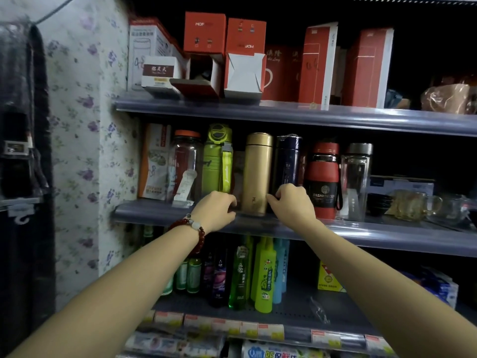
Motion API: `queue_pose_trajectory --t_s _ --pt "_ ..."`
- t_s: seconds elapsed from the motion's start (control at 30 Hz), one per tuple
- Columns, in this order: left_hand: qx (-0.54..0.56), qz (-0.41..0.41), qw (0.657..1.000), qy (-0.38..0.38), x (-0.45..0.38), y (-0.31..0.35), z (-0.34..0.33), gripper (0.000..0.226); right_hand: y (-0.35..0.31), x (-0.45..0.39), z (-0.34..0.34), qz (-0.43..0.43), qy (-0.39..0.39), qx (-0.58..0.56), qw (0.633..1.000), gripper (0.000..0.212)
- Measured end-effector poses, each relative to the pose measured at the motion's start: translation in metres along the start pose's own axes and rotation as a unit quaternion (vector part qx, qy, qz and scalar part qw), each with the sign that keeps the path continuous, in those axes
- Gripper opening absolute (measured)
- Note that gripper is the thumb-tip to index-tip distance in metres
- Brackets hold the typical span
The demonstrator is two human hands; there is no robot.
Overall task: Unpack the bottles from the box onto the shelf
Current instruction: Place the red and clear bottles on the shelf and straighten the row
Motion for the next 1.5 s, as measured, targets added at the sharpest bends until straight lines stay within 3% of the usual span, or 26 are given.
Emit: queue_pose_trajectory --t_s 0.33,0.57,0.67,0.77,0.9,1.03,1.2,1.3,1.43,1.5 --pt "-0.018 0.042 0.998 0.051 0.016 -0.065 0.062 0.02 -0.091 -0.007 -0.032 0.058 -0.027 -0.065 0.996 0.031" --pt "0.002 0.112 0.985 0.134 0.021 -0.126 0.096 0.016 -0.108 -0.014 -0.063 -0.011 -0.063 -0.131 0.989 0.056" --pt "0.07 0.153 0.971 0.169 0.016 -0.148 0.1 0.045 -0.108 -0.023 -0.072 -0.038 -0.059 -0.166 0.984 0.069" --pt "0.174 0.185 0.958 0.137 0.002 -0.166 0.09 0.083 -0.11 -0.031 -0.079 -0.066 -0.049 -0.198 0.977 0.09" --pt "0.302 0.201 0.928 0.09 -0.018 -0.174 0.075 0.098 -0.114 -0.041 -0.092 -0.095 -0.046 -0.239 0.965 0.115" --pt "0.377 0.207 0.901 0.062 -0.035 -0.184 0.059 0.077 -0.116 -0.051 -0.104 -0.104 -0.04 -0.245 0.963 0.106" --pt "0.402 0.219 0.888 0.034 -0.041 -0.195 0.048 0.112 -0.11 -0.059 -0.109 -0.108 -0.041 -0.256 0.96 0.089" --pt "0.359 0.233 0.901 0.075 -0.041 -0.196 0.044 0.11 -0.106 -0.062 -0.111 -0.111 -0.057 -0.279 0.952 0.078" --pt "0.258 0.251 0.922 0.14 -0.037 -0.184 0.042 0.126 -0.098 -0.066 -0.118 -0.139 -0.074 -0.322 0.934 0.067" --pt "0.291 0.253 0.915 0.121 -0.039 -0.182 0.041 0.128 -0.101 -0.065 -0.119 -0.135 -0.081 -0.339 0.928 0.076"
Point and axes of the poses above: each hand's wrist, its own x-axis away from the middle knuckle, its own z-axis out of the back of the hand, y = z × x, the point moved 8 cm from there along -x, towards the middle knuckle, and after that the axes turned 14 degrees about x, right-handed, at the moved point
